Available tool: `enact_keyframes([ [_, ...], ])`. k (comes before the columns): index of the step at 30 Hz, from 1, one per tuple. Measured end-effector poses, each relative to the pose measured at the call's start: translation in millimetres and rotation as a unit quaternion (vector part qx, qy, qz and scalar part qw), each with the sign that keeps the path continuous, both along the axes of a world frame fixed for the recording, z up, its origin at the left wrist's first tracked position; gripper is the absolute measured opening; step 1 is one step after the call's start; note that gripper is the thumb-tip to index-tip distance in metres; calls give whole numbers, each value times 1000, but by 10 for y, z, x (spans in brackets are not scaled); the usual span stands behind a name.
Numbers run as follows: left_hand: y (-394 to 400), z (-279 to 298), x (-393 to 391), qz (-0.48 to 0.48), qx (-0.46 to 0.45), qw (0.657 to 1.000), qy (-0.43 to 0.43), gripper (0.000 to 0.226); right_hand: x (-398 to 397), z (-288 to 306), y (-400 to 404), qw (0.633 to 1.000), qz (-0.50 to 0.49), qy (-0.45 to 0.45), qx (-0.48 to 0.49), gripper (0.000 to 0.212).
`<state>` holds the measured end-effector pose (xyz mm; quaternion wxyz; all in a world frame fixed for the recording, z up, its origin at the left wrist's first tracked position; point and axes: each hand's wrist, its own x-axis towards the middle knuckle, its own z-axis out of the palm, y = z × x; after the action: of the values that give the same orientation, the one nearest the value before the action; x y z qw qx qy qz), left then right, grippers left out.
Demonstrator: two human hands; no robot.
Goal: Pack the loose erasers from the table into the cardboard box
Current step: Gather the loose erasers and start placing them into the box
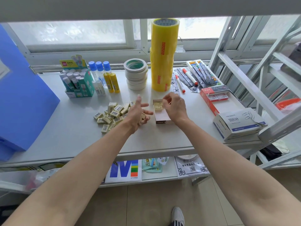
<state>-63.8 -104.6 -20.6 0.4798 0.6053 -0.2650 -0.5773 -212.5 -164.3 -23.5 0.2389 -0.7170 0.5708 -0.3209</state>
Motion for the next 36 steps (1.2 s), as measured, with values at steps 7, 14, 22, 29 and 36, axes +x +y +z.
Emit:
enact_keyframes([
  [7,115,67,135,-48,-22,990,128,94,155,304,229,975,193,-46,100,22],
  [14,177,135,128,-80,-21,987,136,95,281,310,285,953,268,-28,142,17],
  [22,180,101,178,-27,-11,997,71,70,238,223,291,945,163,-197,202,20],
  [29,211,97,116,-77,-38,996,7,25,166,212,325,938,76,-262,214,20],
  [36,128,136,23,-14,-35,999,-21,14,-15,134,250,969,105,-158,160,28],
])
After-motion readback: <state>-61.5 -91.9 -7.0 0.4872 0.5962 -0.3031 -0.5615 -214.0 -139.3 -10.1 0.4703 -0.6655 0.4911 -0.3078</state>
